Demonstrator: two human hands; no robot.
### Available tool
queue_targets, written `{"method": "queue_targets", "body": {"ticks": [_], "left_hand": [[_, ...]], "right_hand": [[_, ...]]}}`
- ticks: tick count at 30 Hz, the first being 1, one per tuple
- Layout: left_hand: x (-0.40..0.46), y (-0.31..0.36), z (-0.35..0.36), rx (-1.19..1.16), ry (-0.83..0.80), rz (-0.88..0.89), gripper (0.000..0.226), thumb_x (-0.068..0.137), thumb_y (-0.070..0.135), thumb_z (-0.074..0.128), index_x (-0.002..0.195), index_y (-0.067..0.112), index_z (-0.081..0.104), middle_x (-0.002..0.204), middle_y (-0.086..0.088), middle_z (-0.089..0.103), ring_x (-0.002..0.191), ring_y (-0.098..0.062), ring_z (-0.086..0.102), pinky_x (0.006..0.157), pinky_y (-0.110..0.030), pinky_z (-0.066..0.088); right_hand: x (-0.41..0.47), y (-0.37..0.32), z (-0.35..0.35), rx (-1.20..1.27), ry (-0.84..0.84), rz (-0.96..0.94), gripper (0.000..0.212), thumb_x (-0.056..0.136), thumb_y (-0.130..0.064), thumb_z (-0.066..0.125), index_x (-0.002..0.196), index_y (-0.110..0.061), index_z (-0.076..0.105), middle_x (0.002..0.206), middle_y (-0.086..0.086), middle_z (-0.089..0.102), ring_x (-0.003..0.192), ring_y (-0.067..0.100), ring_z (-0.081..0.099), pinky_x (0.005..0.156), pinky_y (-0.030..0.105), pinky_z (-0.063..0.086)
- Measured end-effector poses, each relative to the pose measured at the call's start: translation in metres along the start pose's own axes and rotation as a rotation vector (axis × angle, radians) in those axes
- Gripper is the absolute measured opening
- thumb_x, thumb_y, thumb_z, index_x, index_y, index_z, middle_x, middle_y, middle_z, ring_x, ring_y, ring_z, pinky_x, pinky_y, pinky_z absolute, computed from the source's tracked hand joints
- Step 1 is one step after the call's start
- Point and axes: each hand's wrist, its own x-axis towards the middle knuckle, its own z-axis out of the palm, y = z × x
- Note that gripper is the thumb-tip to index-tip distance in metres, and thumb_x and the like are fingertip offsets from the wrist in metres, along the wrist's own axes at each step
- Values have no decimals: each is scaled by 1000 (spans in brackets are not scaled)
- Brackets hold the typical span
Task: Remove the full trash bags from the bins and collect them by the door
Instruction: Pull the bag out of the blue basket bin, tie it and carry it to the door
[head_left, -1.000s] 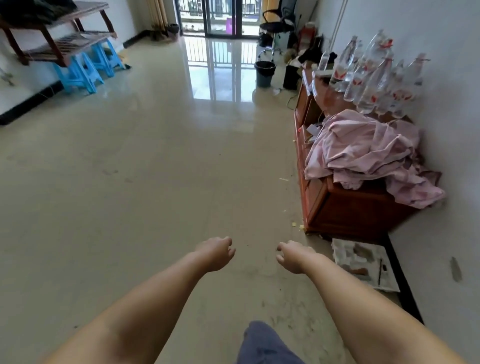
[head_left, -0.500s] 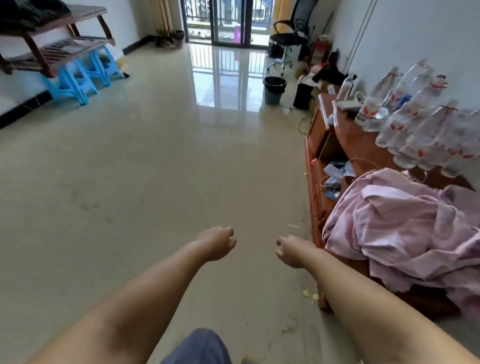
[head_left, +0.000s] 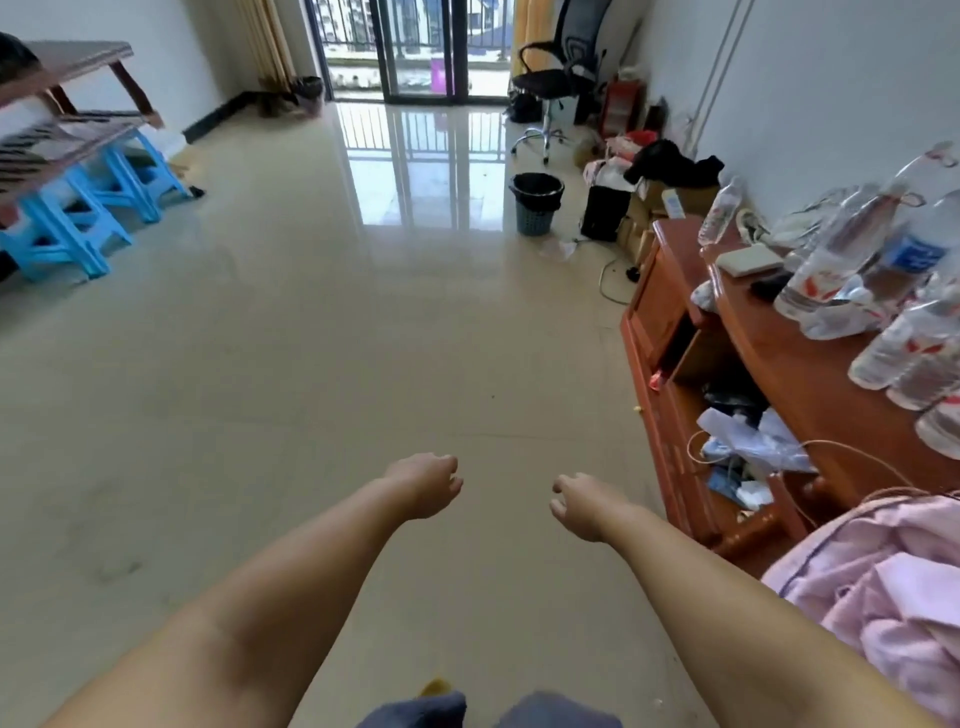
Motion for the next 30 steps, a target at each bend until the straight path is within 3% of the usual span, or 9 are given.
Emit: {"method": "queue_targets", "body": {"ticks": [8,20,30], "left_hand": [[186,-25,-92,28,-38,59,42,99,40,29,128,14,46,123,-9,57,109,-28,56,84,-36,46],[451,-26,-240,-132,2,-15,40,98,38,30,125,14,48,124,-10,57,110,-29,54,86,-36,45],[672,-103,-364,-86,-6,-25,41,99,38,31,128,14,47,130,-11,55,117,-29,52,93,-35,42]], "right_hand": [[161,19,-108,25,-23,50,43,96,-36,31,133,-16,42,136,9,47,120,31,49,98,43,43],[425,71,-308,-47,-58,-35,44,96,-35,32,134,-13,42,138,12,45,121,31,48,97,38,42],[642,58,-428,35,-48,-32,43,96,-31,34,132,-11,43,138,15,45,123,32,47,99,38,41]]}}
